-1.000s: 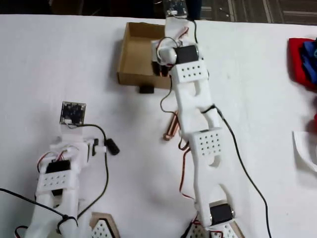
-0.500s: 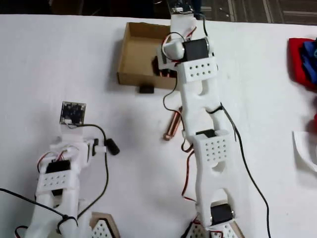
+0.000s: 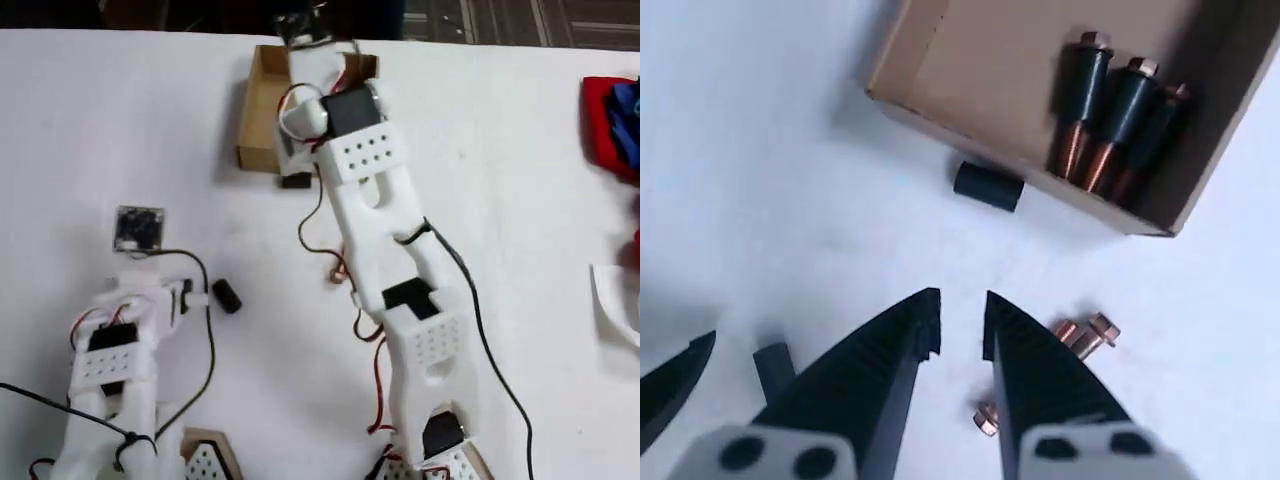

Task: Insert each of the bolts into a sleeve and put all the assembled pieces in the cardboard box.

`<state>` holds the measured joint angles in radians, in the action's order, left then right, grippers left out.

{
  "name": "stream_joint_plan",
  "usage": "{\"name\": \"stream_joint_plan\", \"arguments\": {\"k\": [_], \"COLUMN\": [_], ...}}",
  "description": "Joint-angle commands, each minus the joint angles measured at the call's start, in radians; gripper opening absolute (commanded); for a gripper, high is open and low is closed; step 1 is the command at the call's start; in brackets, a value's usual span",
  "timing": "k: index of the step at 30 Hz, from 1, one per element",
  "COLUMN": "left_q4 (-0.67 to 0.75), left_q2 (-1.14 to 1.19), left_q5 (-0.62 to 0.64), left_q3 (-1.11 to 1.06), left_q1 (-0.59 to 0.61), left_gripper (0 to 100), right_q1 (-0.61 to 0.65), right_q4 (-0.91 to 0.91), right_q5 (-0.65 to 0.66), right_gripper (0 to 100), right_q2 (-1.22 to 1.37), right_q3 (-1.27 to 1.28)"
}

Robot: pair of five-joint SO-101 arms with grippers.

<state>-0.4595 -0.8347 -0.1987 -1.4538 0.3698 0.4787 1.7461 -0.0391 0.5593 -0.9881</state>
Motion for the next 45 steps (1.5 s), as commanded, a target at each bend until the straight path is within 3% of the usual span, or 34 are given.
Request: {"name": "stream_joint_plan", "arguments": {"k": [1,5,10,13,18,32,45], "left_q4": [0.015,0.015,0.015,0.015,0.017,0.06,0.058], "left_q2": [-0.005,-0.005,-0.005,-0.005,-0.005,0.003,0.003], "left_q5": [0.101,0.157,0.161,0.166,0.292,0.295,0.292], "left_q3": [0.05,0.062,0.062,0.064,0.068,0.064,0.061], "left_q1": [0.075,0.138,0.14,0.18,0.282,0.506,0.479], "left_gripper": [26,26,26,26,26,26,26], "right_q1": [0.002,0.01,0.093,0.156,0.237,0.401,0.478], "right_q4": [0.021,0.021,0.016,0.016,0.016,0.015,-0.11], "right_q5": [0.011,0.014,0.164,0.17,0.166,0.166,0.164], "right_gripper": [6.2,5.9,6.0,6.3,6.3,11.8,10.9], "right_q2": [-0.074,-0.05,0.022,0.061,0.068,0.079,0.077], "right_q3": [0.068,0.153,0.198,0.201,0.196,0.239,0.394]}}
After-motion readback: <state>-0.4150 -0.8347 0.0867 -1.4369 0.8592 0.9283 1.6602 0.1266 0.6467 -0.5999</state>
